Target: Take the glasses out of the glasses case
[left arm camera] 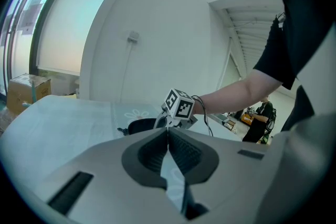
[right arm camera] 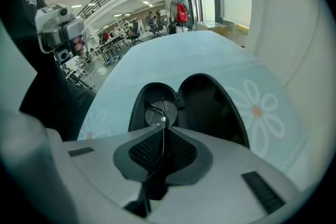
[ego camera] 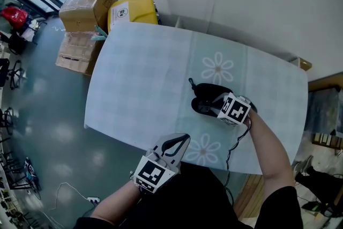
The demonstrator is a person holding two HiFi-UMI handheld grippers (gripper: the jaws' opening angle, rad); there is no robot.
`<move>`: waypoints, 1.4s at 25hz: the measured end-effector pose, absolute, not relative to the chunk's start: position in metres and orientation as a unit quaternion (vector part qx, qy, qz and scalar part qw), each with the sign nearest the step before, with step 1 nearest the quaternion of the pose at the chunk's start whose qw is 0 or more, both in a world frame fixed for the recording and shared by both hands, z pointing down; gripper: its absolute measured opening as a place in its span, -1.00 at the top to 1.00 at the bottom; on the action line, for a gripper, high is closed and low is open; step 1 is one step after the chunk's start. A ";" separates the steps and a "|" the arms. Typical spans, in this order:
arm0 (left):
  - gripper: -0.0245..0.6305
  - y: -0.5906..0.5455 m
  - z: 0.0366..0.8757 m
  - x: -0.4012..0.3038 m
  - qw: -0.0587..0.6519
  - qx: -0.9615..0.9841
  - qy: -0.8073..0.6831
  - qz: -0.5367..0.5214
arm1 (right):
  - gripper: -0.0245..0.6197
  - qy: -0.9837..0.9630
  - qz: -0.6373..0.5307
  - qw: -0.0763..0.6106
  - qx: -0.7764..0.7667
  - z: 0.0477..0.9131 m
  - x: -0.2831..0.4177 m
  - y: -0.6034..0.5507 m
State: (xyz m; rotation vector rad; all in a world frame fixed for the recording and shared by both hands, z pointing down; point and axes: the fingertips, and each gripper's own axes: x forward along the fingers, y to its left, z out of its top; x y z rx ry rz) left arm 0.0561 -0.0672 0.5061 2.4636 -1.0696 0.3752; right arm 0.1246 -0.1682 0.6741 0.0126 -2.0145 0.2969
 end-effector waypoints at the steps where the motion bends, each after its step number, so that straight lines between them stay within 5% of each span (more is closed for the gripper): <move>1: 0.83 -0.067 0.506 0.055 0.213 0.888 -0.385 0.136 | 0.79 -0.842 0.123 0.525 0.007 0.674 0.125 -0.168; 18: 0.83 -0.068 0.494 0.044 0.194 0.895 -0.377 0.137 | 0.85 -0.861 0.106 0.489 0.089 0.651 0.124 -0.183; 35: 0.83 -0.060 0.467 0.029 0.160 0.925 -0.319 0.132 | 0.85 -0.878 0.123 0.372 0.277 0.565 0.123 -0.190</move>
